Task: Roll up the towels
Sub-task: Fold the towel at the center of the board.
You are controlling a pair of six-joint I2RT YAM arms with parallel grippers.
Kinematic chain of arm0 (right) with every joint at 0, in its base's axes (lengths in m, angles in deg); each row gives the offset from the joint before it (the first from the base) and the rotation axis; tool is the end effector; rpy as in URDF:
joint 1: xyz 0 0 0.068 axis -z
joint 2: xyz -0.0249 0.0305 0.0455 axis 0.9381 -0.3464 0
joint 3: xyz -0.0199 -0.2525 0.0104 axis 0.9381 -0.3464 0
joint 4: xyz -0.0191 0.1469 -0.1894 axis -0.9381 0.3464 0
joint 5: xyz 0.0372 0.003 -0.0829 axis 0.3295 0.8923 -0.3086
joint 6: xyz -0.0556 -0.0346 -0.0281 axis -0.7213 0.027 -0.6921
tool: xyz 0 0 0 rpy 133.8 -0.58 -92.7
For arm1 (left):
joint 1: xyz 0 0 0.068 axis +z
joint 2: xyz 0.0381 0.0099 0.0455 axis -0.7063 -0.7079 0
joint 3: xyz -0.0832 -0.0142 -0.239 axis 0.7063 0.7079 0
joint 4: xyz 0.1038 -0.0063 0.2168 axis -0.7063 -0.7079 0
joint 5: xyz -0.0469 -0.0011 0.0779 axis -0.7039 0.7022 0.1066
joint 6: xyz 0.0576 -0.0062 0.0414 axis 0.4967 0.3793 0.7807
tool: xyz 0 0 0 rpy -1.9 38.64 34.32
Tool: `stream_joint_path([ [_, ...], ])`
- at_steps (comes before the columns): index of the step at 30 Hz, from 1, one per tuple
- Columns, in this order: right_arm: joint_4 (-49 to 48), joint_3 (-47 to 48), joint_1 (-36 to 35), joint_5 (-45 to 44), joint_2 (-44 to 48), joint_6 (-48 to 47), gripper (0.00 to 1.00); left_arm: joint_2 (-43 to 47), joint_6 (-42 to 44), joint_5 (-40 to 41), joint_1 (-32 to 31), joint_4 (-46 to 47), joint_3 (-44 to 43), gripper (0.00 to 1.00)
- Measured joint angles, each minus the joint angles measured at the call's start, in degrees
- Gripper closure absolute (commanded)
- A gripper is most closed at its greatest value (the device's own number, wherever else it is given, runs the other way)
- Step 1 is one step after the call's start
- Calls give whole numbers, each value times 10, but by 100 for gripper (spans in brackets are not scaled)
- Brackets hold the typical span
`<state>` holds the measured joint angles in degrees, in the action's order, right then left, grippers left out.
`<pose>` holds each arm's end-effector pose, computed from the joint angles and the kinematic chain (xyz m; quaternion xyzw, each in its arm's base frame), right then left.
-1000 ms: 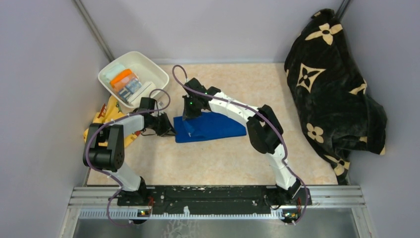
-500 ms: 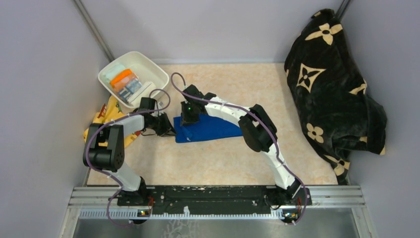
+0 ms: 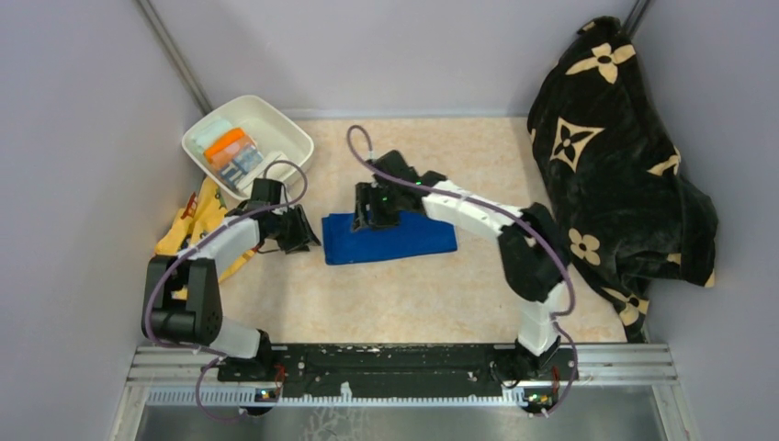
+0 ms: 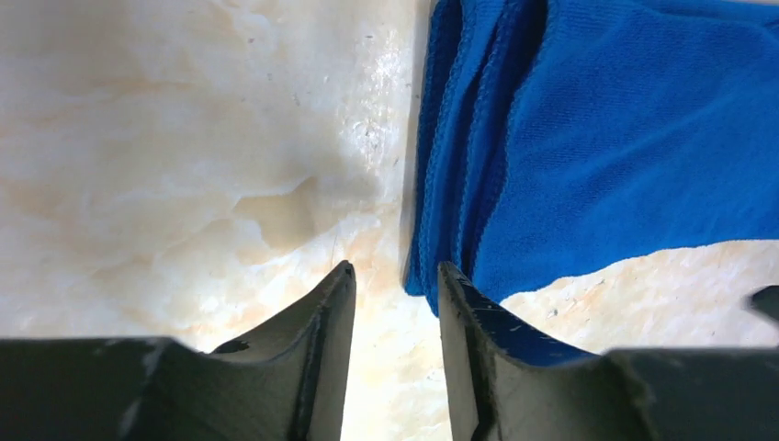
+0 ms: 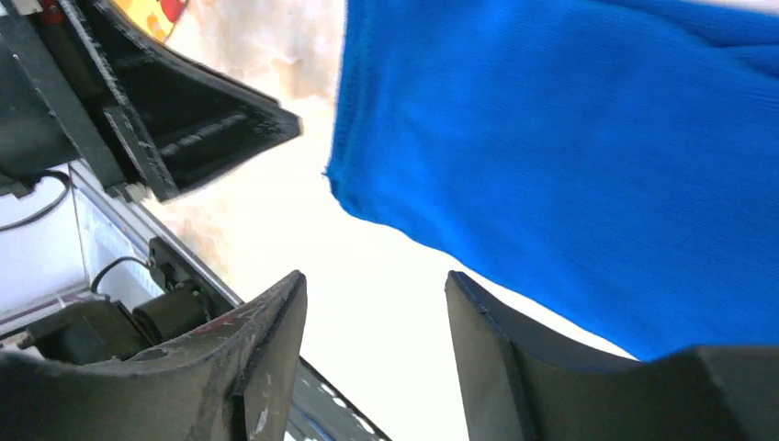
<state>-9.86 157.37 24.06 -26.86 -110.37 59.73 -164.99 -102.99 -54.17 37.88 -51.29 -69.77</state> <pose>0.2846 0.3152 0.2038 -0.1324 0.9251 0.3164 0.1632 0.2700 -0.0495 0.1439 -0.1193 0.9554 -0.1942 0.1877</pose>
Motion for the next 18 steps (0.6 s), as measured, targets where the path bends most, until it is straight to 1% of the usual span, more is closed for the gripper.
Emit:
stream_joint_path([
  [2,-21,-59,29,-1,59,-10,38,29,2,15,-1,-15,-1,45],
  [4,-48,-122,80,3,121,-21,38,50,2,29,-6,-33,-11,43],
  [8,-104,-213,193,19,180,-33,39,55,-2,40,-39,-49,-56,41],
  [10,-127,-242,240,30,184,-36,39,47,-6,40,-61,-48,-83,41],
  [13,-150,-264,281,49,179,-38,40,9,-8,39,-82,-44,-134,39],
  [18,-191,-254,296,77,138,-50,40,-78,-5,67,-87,-38,-193,41],
])
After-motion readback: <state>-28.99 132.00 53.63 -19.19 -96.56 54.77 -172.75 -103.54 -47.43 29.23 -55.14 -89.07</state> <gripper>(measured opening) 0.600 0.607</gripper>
